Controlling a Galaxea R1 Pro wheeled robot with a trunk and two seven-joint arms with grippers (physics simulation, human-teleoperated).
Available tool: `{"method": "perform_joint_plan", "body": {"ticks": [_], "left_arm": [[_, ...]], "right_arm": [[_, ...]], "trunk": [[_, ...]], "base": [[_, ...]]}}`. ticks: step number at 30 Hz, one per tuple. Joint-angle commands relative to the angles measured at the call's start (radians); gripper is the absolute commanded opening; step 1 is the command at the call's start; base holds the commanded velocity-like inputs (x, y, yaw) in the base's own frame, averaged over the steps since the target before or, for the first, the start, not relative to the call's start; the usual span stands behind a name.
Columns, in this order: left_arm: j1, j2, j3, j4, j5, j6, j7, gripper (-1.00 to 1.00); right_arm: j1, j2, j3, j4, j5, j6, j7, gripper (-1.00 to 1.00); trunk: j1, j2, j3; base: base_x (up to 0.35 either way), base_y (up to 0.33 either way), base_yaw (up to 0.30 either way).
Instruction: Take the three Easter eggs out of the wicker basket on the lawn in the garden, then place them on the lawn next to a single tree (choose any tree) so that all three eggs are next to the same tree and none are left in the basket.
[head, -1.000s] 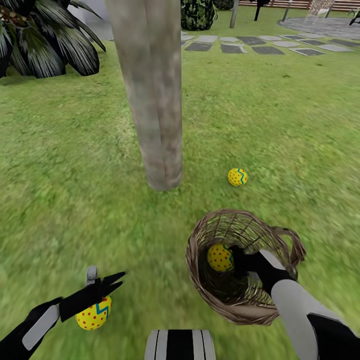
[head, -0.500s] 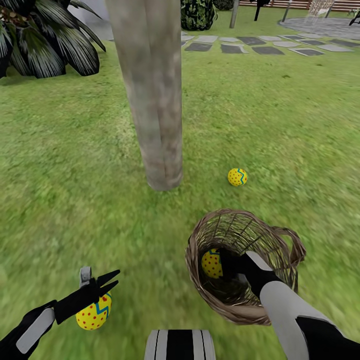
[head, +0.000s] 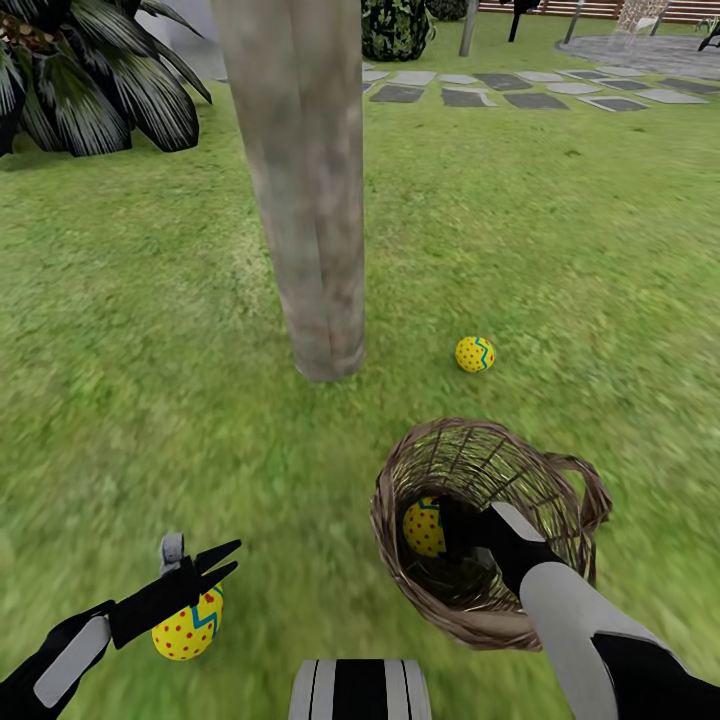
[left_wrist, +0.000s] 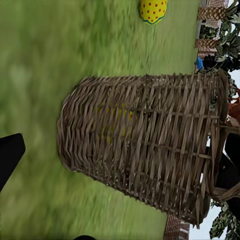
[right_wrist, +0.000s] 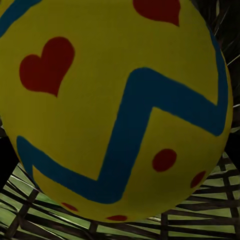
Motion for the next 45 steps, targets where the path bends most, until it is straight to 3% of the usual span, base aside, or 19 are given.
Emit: {"method": "perform_joint_plan", "body": {"ticks": [1,22,33,45], "left_arm": [[0.000,0.000,0.000,0.000,0.000,0.000,0.000,1.00],[0.000,0.000,0.000,0.000,0.000,0.001,-0.001,1.00],[0.001,-0.001,0.001,0.000,0.003,0.005,0.000,1.00],[0.001,-0.005,0.001,0.007,0.006,0.003,0.007,1.00]], "right_arm": [[0.001,0.000,0.001,0.067,0.018,-0.002,0.000,-1.00],[0.001,0.000,0.001,0.067,0.018,-0.002,0.000,-1.00],[0.001,0.000,0.002,0.067,0.018,0.000,0.000,-1.00],[0.001,0.000,0.002,0.066,0.018,0.000,0.000,-1.00]], "trunk": [[0.000,0.000,0.000],[0.000,0.000,0.009],[-0.005,0.003,0.051],[-0.051,0.087,0.089]], "base": [[0.000,0.000,0.000],[0.000,0.000,-0.018],[0.000,0.000,0.000],[0.000,0.000,0.000]]}}
